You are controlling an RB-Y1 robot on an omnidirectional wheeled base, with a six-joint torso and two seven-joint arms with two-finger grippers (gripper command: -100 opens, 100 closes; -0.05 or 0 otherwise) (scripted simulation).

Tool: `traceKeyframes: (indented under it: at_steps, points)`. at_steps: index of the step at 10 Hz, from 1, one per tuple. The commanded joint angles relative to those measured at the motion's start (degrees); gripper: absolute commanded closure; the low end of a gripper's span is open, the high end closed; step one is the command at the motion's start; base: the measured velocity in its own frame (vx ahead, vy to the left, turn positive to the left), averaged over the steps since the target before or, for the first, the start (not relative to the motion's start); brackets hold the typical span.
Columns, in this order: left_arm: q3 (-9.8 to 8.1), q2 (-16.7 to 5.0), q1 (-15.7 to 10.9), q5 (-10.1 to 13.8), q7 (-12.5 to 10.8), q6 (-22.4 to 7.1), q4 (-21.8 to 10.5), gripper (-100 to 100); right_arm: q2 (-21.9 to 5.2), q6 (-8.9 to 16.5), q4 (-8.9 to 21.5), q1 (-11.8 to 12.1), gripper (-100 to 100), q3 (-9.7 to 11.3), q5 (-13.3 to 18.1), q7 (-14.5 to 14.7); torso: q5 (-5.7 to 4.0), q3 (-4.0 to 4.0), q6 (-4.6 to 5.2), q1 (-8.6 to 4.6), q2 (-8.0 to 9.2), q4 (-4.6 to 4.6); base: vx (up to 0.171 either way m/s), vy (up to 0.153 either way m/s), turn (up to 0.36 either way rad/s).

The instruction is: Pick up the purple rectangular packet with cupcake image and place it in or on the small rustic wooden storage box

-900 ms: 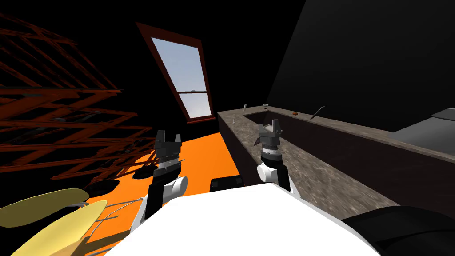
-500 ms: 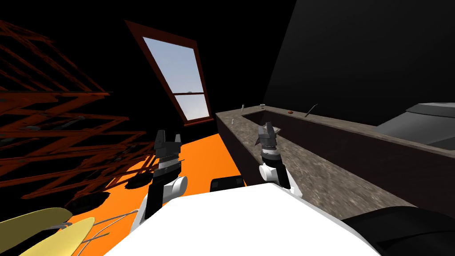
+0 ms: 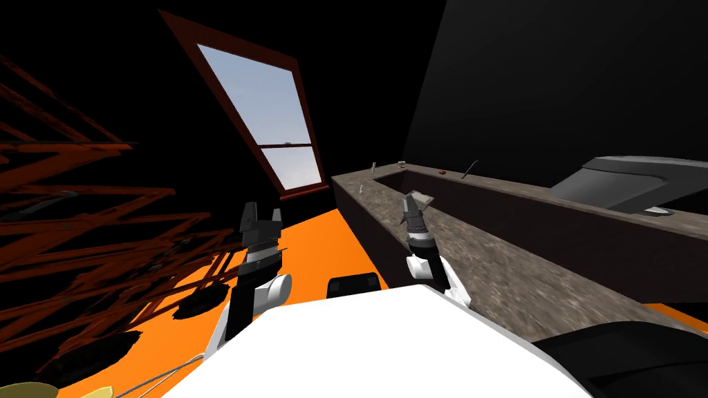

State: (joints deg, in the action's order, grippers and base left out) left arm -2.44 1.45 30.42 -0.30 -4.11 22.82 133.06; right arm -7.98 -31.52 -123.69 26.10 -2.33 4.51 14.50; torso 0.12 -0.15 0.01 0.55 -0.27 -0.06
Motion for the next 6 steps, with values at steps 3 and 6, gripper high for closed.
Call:
traceKeyframes:
  at_steps: [3,6]
  points:
    - [0.01,0.0,0.0,0.0,0.0,0.0,0.0,0,-0.06,-0.59,5.19,-1.01,-100,-3.25,4.8,5.86,0.06,0.0,-0.01,0.23,0.0,0.0,0.041,0.208,-0.195]
    - [0.0,0.0,0.0,0.0,0.0,0.0,0.0,0,0.01,-0.48,9.83,-2.07,-100,-6.56,8.71,10.77,0.04,-0.02,-0.02,0.14,-0.04,-0.01,0.052,0.193,-0.208]
